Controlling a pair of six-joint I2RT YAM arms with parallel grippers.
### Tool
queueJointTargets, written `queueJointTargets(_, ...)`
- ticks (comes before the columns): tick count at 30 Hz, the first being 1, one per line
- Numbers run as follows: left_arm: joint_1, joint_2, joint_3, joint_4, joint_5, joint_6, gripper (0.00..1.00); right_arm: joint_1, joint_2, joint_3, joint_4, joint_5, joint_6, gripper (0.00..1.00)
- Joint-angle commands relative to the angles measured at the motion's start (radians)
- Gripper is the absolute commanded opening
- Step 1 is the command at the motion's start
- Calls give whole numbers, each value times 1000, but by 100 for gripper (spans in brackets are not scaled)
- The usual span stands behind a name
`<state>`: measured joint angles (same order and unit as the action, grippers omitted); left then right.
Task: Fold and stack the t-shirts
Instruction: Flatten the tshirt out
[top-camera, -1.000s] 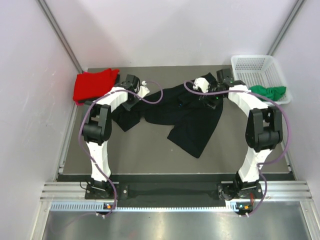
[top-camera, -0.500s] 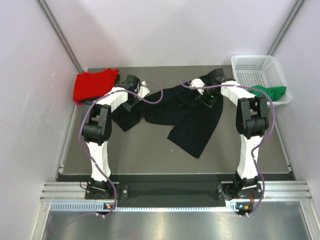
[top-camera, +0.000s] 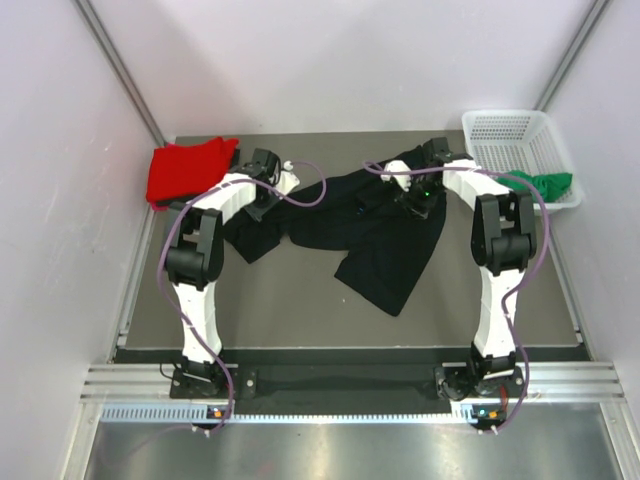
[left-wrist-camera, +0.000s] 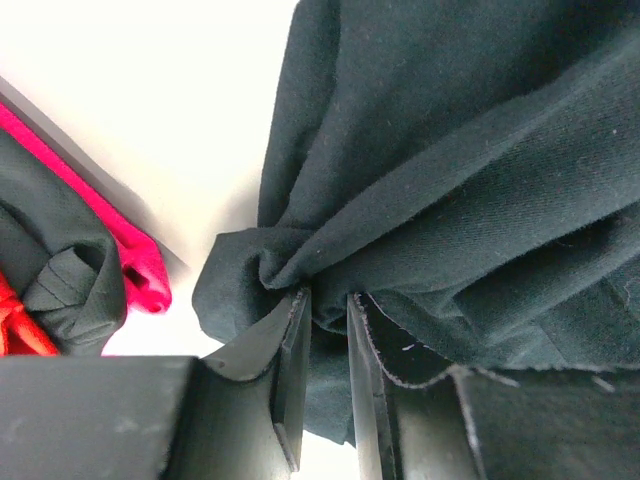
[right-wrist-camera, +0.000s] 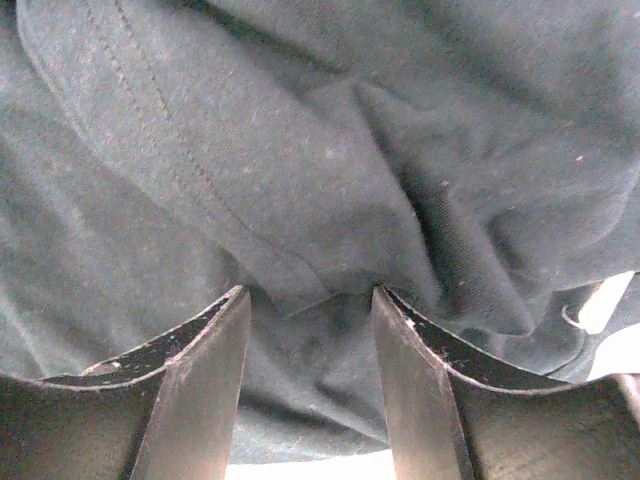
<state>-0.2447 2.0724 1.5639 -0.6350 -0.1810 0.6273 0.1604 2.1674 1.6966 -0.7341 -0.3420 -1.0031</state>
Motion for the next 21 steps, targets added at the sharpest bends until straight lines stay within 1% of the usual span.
queueJointTargets(1, -2, 17, 42, 4, -5, -3, 26, -10, -11, 18, -37, -34, -15, 52)
queueJointTargets(3, -2, 18, 42, 5, -5, -3, 27, -10, -6, 14, -36, -32, -11, 54)
queueJointTargets(7, -1, 28, 53, 4, -2, -8, 26, -12, 14, 26, -25, -25, 7, 54)
queueJointTargets(14, -4, 32, 62, -3, -3, -8, 26, -12, 71, 83, -13, -12, 35, 51)
queueJointTargets(20, -4, 34, 61, -2, -8, -8, 26, -15, 91, 116, -13, -2, 46, 42)
queueJointTargets(21, -7, 34, 62, -2, -11, -9, 26, -15, 91, 118, -11, -2, 47, 38)
